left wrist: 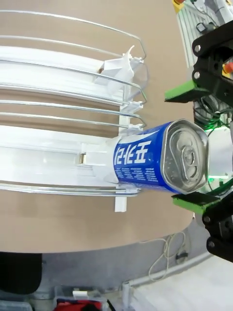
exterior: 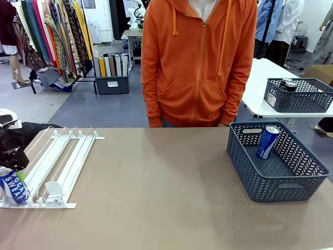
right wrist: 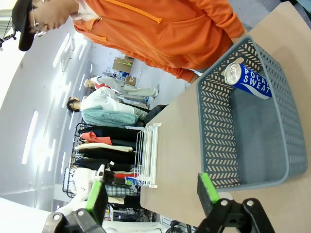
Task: Retrieve and store the cans from the dispenser.
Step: Pick up one can from the Automatic Can Dispenser and place it in the middle of the table.
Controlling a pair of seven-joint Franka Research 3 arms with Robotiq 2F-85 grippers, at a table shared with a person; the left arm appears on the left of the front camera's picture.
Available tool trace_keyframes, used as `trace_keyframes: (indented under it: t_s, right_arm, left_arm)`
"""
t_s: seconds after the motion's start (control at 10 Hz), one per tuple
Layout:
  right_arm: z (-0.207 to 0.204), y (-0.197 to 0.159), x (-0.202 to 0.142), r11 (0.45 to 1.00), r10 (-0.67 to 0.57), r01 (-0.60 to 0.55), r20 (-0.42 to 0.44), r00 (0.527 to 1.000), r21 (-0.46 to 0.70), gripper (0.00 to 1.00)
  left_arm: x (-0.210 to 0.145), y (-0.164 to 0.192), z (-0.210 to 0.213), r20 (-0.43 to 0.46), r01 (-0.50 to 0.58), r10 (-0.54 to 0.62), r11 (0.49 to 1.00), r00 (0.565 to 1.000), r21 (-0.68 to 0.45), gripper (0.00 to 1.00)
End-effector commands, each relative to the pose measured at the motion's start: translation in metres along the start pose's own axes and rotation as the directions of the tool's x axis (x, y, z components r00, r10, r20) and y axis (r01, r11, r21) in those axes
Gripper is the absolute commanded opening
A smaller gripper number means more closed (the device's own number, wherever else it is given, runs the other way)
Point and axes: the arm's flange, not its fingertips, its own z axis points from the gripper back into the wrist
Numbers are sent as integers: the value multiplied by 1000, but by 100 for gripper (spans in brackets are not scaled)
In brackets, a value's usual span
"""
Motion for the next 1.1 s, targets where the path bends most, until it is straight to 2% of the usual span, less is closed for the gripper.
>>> trace_keyframes:
  t_s: [0.0,0.2,0.5,0.6,0.7,1.0]
  right_arm:
    - [-2,3,3,1000,4,-4,16,1000,21,100]
    - [-2,3,3,1000,4,-4,16,1000,21,100]
    - [-2,3,3,1000,4,-4,16,1000,21,100]
    - [-2,3,3,1000,4,-4,16,1000,21,100]
    - [-2,3,3,1000,4,-4,16,1000,21,100]
    - [-2,3,3,1000,4,-4,16,1000,21,100]
  left_arm:
    - [0,3,-5,48,-28,28,1000,998,-13,100]
    - [4,2,-9,78,-23,24,1000,997,-5,100]
    - [6,2,-14,41,-32,32,999,999,-5,100]
    - [6,3,-13,34,-31,31,999,999,12,59]
    - [6,3,-13,31,-32,31,999,999,12,0]
    - [5,3,-13,8,-44,44,999,999,25,0]
